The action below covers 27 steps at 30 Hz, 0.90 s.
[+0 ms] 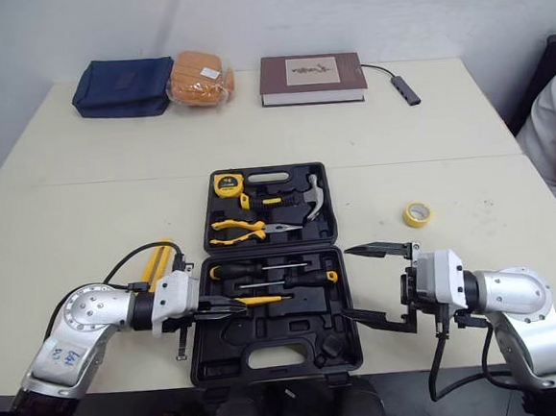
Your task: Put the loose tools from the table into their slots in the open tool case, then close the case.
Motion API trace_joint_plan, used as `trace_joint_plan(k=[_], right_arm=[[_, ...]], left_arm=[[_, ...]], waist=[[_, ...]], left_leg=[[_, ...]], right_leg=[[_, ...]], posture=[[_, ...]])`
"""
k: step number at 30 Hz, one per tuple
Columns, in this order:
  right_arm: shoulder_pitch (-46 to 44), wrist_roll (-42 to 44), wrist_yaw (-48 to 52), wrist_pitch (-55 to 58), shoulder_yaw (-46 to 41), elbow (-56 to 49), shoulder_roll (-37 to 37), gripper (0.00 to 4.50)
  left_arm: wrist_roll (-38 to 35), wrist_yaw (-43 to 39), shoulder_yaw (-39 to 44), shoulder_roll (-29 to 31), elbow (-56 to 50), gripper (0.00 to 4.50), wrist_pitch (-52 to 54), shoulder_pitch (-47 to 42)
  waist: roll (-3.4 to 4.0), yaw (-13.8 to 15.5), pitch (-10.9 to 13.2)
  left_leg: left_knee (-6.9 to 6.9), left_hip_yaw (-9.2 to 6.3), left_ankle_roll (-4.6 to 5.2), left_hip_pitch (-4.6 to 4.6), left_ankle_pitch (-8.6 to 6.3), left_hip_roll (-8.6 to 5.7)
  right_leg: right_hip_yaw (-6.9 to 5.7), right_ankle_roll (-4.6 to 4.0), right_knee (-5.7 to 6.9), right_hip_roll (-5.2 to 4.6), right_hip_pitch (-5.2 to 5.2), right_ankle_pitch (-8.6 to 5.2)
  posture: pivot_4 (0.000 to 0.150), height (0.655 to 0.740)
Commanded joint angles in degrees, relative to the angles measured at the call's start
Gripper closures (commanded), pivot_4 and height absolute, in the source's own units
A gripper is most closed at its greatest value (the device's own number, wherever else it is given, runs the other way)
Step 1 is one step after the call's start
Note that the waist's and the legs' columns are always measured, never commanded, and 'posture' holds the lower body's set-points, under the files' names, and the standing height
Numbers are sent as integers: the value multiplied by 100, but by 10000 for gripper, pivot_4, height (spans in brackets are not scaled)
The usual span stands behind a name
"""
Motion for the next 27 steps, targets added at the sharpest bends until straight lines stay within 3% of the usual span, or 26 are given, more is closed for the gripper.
trace_joint_plan(k=[1, 12, 27], right_arm=[[-2, 34, -21, -56, -29, -122, 31, 0], [59, 43, -30, -52, -37, -143, 30, 0], [63, 22, -92, -59, -47, -134, 45, 0]], left_arm=[[31, 93, -17, -11, -67, 44709, 60, -103], [-49, 168, 16, 12, -91, 44709, 216, -99], [470, 379, -616, 91, 183, 44709, 738, -7]], waist=[[0, 0, 0], [0, 0, 0], [19, 12, -11]], left_leg=[[0, 0, 0, 0, 0, 0], [0, 0, 0, 0, -2, 0], [0, -12, -10, 25, -18, 1]], right_leg=[[0, 0, 0, 0, 0, 0], [0, 0, -2, -1, 0, 0], [-9, 0, -15, -5, 34, 0]], posture=[[1500, 7400], [1500, 7400], [1500, 7400]])
